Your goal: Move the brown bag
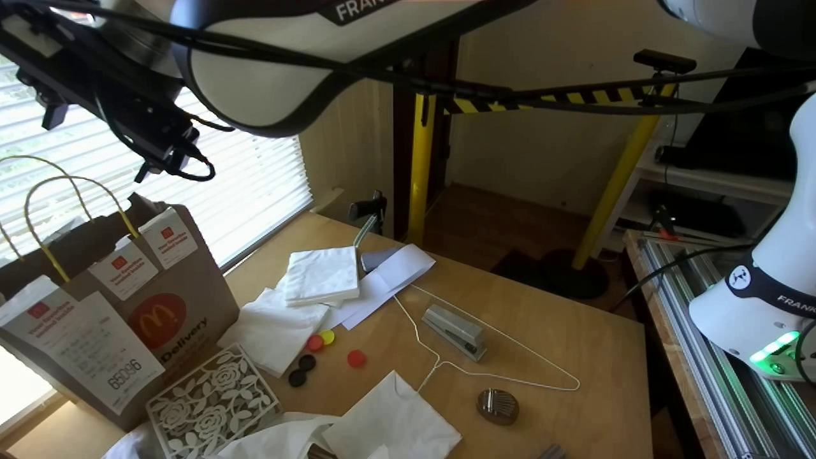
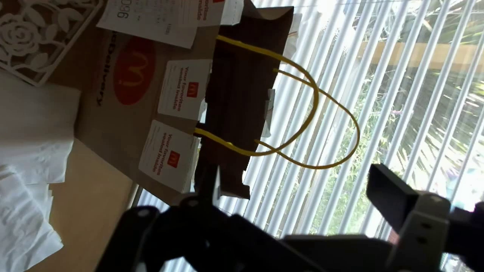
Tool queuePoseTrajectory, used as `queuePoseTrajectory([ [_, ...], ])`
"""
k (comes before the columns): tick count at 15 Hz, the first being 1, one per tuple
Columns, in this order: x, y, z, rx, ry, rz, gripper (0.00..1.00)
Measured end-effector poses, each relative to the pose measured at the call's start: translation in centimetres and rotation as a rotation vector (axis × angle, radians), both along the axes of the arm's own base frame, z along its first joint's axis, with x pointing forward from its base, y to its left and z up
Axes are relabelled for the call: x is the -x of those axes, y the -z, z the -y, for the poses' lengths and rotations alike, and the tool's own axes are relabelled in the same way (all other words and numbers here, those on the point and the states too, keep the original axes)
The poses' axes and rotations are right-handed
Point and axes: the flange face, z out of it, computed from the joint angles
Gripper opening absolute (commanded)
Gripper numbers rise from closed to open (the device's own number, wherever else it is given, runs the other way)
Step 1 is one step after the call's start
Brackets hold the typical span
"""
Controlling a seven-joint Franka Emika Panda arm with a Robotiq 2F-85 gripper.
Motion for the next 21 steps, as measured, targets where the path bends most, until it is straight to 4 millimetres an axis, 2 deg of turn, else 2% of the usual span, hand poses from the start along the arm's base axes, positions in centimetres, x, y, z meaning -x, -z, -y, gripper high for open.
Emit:
queuePoseTrajectory([
  [4, 0.0, 0.2, -0.1, 0.0, -0.001, -0.002, 1.0],
  [8, -0.1, 1.6, -0.7, 0.003, -0.006, -0.017, 1.0],
  [10, -0.3, 2.6, -0.8, 0.008, -0.002, -0.022, 0.72],
  [15, -1.5, 3.5, 0.2, 0.018, 0.04, 0.018, 0.37],
  [18, -2.0, 3.7, 0.0, 0.013, 0.04, 0.034, 0.14],
  [21, -2.1, 3.8, -1.0, -0.011, 0.026, 0.041, 0.11],
])
